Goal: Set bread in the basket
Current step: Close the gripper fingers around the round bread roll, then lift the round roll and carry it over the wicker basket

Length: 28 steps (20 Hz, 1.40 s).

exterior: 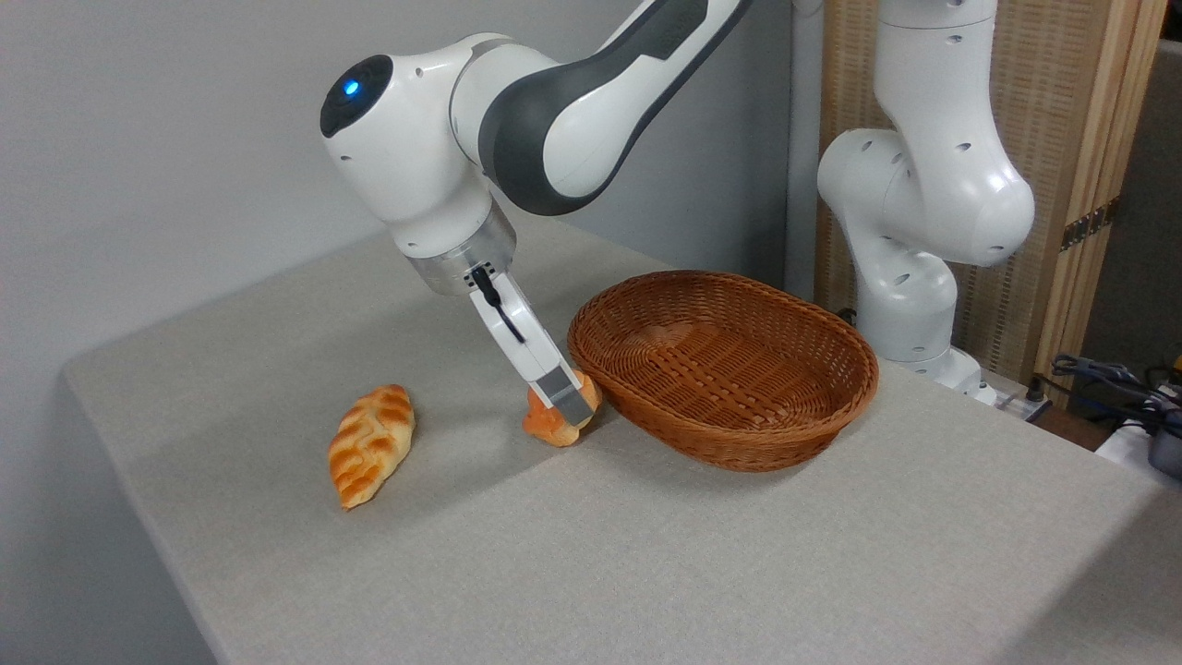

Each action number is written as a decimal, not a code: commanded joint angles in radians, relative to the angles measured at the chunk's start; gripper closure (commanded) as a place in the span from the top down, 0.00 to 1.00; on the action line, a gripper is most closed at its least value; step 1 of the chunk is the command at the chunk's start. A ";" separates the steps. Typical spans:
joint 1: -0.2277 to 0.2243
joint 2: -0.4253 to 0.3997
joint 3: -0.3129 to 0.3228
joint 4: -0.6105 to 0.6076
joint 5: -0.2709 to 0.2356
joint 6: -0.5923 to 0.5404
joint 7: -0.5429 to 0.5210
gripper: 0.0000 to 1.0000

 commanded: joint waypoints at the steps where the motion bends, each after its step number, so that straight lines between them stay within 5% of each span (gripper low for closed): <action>1: -0.004 -0.003 0.009 -0.006 -0.010 0.024 0.022 0.22; 15: -0.001 -0.069 0.024 0.071 -0.016 0.002 0.019 0.24; 21: 0.001 -0.112 0.026 0.079 -0.021 -0.253 0.010 0.30; 23: 0.004 -0.112 0.032 0.079 -0.021 -0.326 0.012 0.46; 25: 0.002 -0.112 0.041 0.079 -0.021 -0.372 0.013 0.91; 26: 0.001 -0.112 0.038 0.077 -0.021 -0.386 0.018 1.00; 28: -0.001 -0.103 0.035 0.076 -0.021 -0.386 0.019 1.00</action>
